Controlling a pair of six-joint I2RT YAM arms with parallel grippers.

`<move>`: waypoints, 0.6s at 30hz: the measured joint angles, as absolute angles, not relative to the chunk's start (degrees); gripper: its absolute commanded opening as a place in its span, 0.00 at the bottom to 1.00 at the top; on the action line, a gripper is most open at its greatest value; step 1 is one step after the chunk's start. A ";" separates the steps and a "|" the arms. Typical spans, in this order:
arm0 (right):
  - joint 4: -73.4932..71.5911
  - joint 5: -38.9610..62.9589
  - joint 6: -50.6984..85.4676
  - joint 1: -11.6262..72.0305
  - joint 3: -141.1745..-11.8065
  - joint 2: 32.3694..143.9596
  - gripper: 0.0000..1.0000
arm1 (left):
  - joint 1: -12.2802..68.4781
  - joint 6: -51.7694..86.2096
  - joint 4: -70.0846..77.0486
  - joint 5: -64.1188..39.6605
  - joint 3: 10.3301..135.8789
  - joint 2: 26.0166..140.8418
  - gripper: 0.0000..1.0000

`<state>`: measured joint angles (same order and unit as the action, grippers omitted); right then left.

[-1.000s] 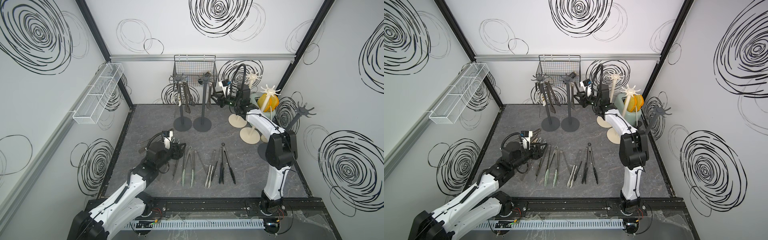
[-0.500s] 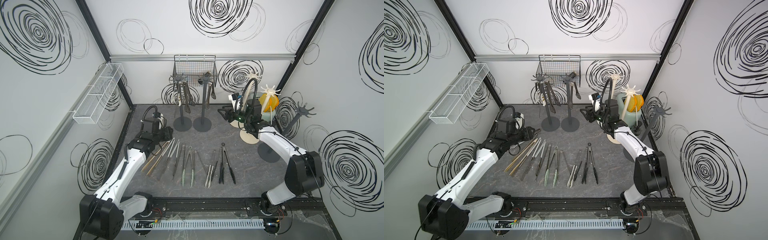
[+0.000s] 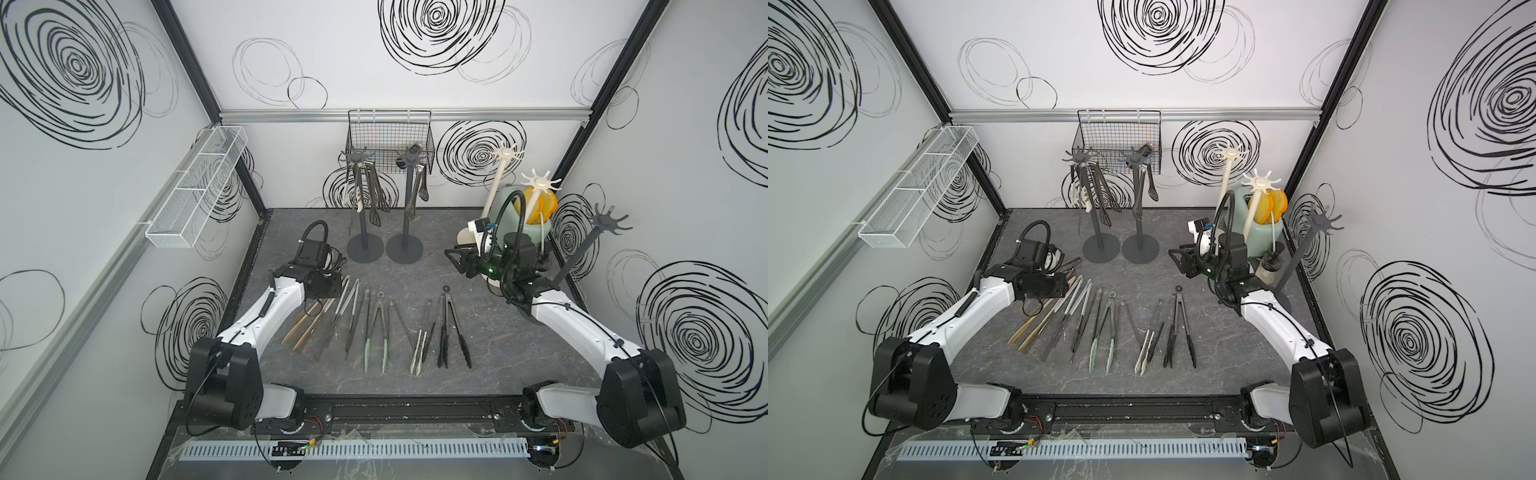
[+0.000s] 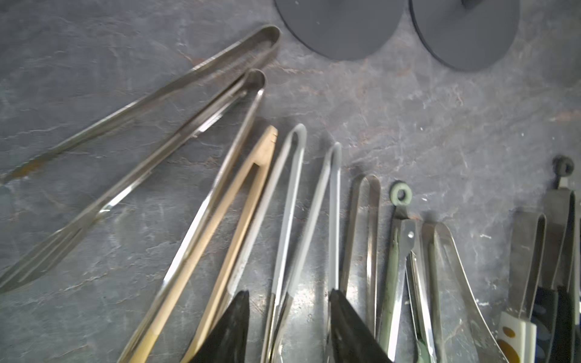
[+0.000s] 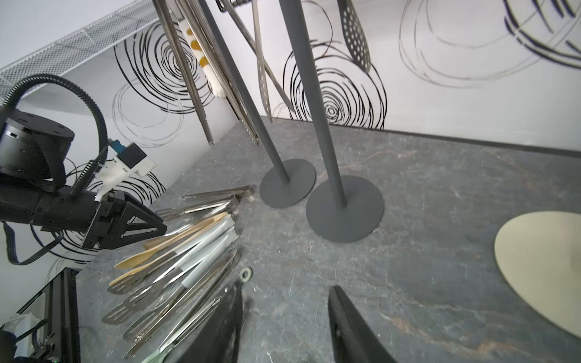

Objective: Hang food tongs on kitchen utensil racks
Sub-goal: Pick up the food tongs from the center of the board.

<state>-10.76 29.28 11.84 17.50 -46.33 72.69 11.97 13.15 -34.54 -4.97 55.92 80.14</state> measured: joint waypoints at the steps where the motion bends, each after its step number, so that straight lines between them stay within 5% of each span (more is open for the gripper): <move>1: -10.66 29.28 12.03 17.50 -45.84 72.73 0.46 | 13.13 13.37 -34.46 -4.89 55.77 80.75 0.42; 18: -7.79 29.23 12.64 17.54 -45.36 73.84 0.45 | 22.74 16.62 -28.18 -2.31 51.94 89.10 0.36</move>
